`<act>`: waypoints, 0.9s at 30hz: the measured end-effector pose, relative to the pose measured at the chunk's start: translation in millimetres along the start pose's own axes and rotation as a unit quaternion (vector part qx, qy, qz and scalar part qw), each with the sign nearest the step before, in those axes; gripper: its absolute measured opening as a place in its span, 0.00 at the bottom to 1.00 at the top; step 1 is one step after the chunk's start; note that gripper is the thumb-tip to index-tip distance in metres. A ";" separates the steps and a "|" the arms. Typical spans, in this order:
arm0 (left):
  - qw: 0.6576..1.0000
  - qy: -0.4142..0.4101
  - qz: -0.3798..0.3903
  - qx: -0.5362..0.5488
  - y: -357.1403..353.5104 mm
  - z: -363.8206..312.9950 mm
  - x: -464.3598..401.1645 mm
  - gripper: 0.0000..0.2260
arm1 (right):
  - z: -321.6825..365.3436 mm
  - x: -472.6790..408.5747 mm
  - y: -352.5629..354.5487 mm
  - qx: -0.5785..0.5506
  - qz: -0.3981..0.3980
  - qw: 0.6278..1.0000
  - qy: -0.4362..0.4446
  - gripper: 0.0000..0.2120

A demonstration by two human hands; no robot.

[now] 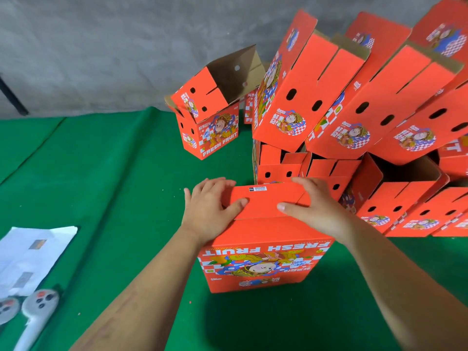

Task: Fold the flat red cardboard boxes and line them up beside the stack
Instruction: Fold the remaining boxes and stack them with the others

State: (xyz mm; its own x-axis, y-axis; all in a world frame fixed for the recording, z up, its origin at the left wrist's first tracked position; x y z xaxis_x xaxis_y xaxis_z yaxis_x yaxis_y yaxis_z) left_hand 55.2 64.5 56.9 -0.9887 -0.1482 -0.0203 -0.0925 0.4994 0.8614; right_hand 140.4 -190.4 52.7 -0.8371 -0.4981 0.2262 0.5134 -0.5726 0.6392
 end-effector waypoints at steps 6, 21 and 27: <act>0.984 0.084 0.159 -0.008 -3.4 -2.8 -14.2 0.38 | -0.7 -7.6 -2.8 0.099 -0.026 0.995 -0.021 0.42; 0.991 0.088 0.096 -0.043 -5.6 1.7 -16.8 0.35 | 9.1 -7.2 -8.7 0.221 -0.053 0.972 -0.059 0.41; 0.929 0.117 0.010 0.350 -2.3 19.2 -8.5 0.30 | 4.5 -2.7 -5.2 0.134 -0.054 0.989 -0.041 0.35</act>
State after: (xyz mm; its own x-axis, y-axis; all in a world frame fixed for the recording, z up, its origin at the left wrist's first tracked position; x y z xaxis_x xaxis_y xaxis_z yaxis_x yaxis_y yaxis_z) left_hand 61.6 81.0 45.3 -0.9457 -0.2744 0.1741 -0.2099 0.9249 0.3170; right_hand 139.1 -183.2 52.1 -0.9026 -0.3828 0.1969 0.3601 -0.4209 0.8325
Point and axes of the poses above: each hand's wrist, its own x-axis away from the middle knuckle, its own y-axis out of the back of the hand, z = x × y, the point moved 5 cm from there along -x, towards the middle knuckle, and after that the axes turned 8 degrees about z, right-handed, at the moved point
